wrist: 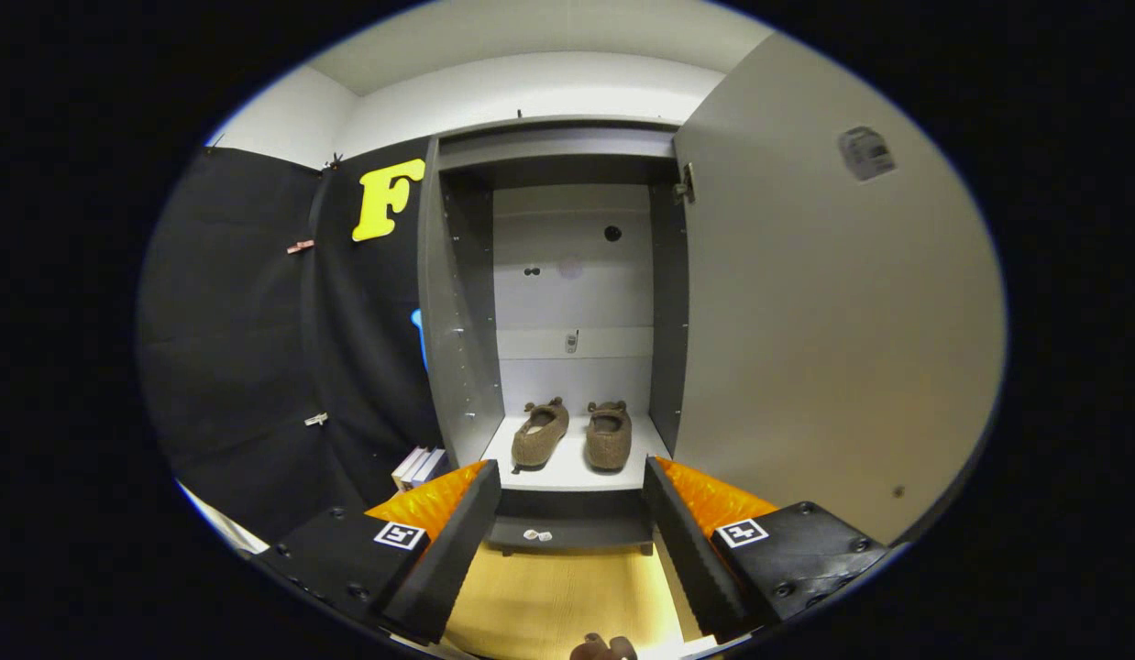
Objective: Open the shoe cabinet door, grab the shoes and put them into the shoe cabinet, then close the shoe cabinet door.
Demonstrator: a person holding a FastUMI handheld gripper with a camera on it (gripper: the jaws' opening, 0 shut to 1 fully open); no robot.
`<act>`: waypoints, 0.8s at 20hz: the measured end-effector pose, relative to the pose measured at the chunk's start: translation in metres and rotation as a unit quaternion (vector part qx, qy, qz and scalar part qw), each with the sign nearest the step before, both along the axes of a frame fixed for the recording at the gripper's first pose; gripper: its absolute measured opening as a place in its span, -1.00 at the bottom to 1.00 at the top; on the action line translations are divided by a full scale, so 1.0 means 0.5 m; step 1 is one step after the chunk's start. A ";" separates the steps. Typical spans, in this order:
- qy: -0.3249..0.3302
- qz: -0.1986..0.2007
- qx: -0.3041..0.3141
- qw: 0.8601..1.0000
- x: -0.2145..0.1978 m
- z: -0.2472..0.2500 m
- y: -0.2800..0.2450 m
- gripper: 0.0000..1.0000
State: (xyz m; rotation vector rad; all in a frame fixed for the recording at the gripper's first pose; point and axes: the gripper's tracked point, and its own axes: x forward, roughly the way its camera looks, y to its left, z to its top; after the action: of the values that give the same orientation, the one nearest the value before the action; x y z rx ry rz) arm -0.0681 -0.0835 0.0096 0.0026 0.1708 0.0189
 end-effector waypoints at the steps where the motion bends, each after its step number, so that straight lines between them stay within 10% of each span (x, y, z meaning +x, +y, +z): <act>1: -0.012 -0.002 0.005 1.000 -0.036 0.018 -0.015 0.98; 16: -0.019 -0.091 0.033 0.995 -0.310 0.038 -0.402 0.96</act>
State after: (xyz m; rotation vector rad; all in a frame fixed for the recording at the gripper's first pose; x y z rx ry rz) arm -0.2229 -0.2844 0.0288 0.0845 0.1318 -0.1565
